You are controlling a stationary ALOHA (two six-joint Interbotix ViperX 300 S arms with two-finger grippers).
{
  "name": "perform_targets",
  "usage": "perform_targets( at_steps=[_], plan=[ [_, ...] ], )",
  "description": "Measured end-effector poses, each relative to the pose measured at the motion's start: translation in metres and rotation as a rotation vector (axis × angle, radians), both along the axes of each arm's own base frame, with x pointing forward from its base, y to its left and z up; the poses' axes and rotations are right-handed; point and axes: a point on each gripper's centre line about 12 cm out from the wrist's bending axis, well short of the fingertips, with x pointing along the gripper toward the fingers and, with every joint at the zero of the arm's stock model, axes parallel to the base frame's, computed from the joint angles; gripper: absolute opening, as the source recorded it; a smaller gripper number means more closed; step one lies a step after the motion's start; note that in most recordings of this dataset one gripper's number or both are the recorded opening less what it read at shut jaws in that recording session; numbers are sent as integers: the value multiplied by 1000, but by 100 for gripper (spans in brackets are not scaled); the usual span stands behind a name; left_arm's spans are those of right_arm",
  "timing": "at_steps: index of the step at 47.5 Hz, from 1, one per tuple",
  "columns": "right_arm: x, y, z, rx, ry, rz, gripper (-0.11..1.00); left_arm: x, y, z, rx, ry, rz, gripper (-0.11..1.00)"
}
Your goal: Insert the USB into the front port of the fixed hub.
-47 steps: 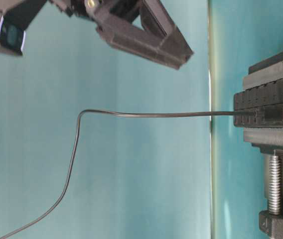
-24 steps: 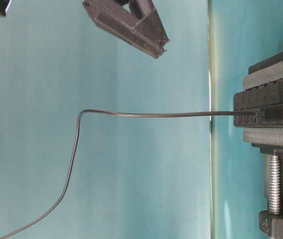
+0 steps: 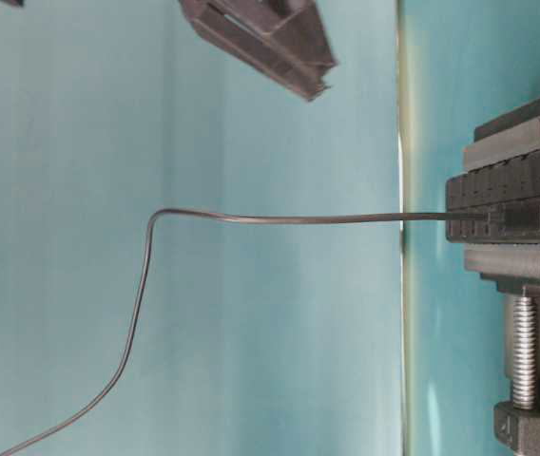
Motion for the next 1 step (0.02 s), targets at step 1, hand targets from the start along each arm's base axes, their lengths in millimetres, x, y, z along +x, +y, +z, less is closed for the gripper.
perform_targets(
  at_steps=[1],
  plan=[
    [-1,0,0,-1,-8,2,67,0,0,0,0,0,0,0]
  ],
)
